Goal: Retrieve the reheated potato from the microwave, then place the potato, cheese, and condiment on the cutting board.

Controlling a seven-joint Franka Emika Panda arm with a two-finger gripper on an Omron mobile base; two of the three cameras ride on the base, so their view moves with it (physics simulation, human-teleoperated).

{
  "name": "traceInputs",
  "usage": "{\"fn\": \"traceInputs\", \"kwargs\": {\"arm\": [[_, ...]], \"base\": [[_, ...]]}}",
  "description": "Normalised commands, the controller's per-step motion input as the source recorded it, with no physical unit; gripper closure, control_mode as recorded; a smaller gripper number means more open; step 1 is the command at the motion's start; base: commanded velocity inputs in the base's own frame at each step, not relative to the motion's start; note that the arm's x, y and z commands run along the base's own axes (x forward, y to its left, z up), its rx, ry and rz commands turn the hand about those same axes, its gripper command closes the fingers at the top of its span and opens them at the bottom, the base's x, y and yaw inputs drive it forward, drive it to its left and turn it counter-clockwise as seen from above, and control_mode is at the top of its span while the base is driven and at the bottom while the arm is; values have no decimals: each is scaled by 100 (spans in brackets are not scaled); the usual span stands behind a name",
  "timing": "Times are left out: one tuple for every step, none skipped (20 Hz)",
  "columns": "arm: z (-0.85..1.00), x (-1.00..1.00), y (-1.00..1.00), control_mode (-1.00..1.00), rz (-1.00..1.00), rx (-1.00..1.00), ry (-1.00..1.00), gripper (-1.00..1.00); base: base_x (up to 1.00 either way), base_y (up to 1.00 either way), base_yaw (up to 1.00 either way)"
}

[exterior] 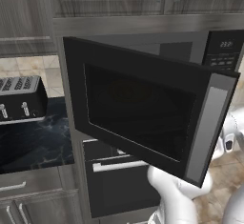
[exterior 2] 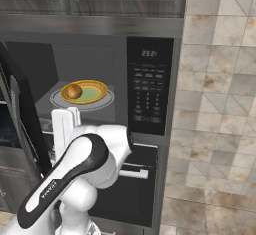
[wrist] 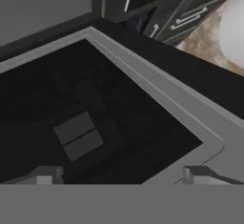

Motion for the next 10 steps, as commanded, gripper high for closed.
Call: {"fn": "traceInputs", "kwargs": {"arm": [[0,-37,34,-100,13,9,12,-100],[0,-38,35,-100,13,9,12,-100],[0,-39,37,-100,12,8,11,-100],[0,-38,37,-100,12,8,11,-100],[0,-41,36,-100,11,9,10,-100],[0,-42,35,-100,12,10,9,-100],[0,-43,35,-100,12,10,9,-100],[0,-44,34,-100,12,10,9,-100],[0,-45,33,-100,12,10,8,-100],[0,-47,31,-100,13,11,7,-100]], "base": [[0,0,0],[0,0,0],[0,0,0],[0,0,0],[0,0,0],[0,0,0],[0,0,0],[0,0,0],[0,0,0],[0,0,0]]}}
